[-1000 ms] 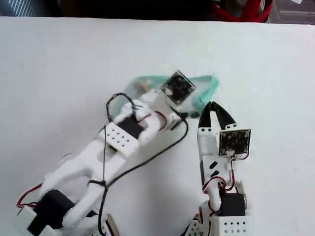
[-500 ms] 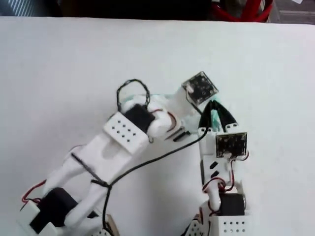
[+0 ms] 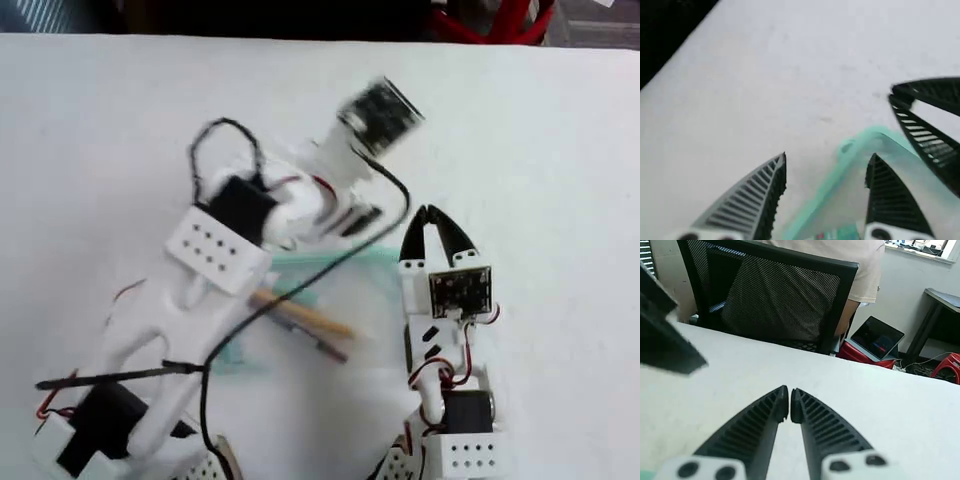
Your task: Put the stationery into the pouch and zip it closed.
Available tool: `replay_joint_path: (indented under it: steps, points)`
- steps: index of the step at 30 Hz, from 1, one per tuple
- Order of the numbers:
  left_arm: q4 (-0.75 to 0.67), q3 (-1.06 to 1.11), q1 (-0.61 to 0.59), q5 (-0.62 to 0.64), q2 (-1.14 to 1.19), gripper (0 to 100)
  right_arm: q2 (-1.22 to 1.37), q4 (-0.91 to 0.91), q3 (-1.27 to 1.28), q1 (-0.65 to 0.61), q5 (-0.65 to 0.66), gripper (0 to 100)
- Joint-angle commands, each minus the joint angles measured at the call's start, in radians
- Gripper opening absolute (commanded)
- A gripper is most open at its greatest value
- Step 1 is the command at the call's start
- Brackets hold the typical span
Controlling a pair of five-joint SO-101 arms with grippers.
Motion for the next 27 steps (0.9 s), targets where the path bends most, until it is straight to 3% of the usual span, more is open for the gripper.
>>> replay_joint_path:
  steps: [1, 4, 6, 9, 12, 15, 20, 27]
  points:
    - [0.063, -0.087, -0.101, -0.052, -0.016, 26, -0.001, -0.012, 0.005, 0.013, 0.009, 2.4]
    - [0.252, -0.058, -0.200, -0.199, -0.010, 25, -0.001, -0.012, 0.002, 0.013, 0.009, 2.4]
    - [0.325, -0.020, -0.343, -0.227, -0.008, 25, 0.001, 0.024, -0.018, 0.013, 0.023, 2.4]
    - [0.345, 0.054, -0.585, -0.227, -0.004, 25, 0.001, 0.148, -0.104, 0.013, 0.021, 2.4]
    - [0.308, 0.152, -0.713, -0.233, 0.035, 22, 0.001, 0.220, -0.158, -0.005, 0.020, 2.0]
    - [0.276, 0.242, -0.727, -0.278, 0.110, 17, 0.001, 0.275, -0.195, -0.005, 0.020, 2.0]
    - [0.086, 0.324, -0.727, -0.273, 0.300, 1, 0.010, 0.380, -0.293, 0.070, 0.029, 2.2]
    - [0.112, 0.249, -0.680, -0.265, 0.533, 2, 0.371, 0.561, -0.580, 0.111, 0.021, 2.0]
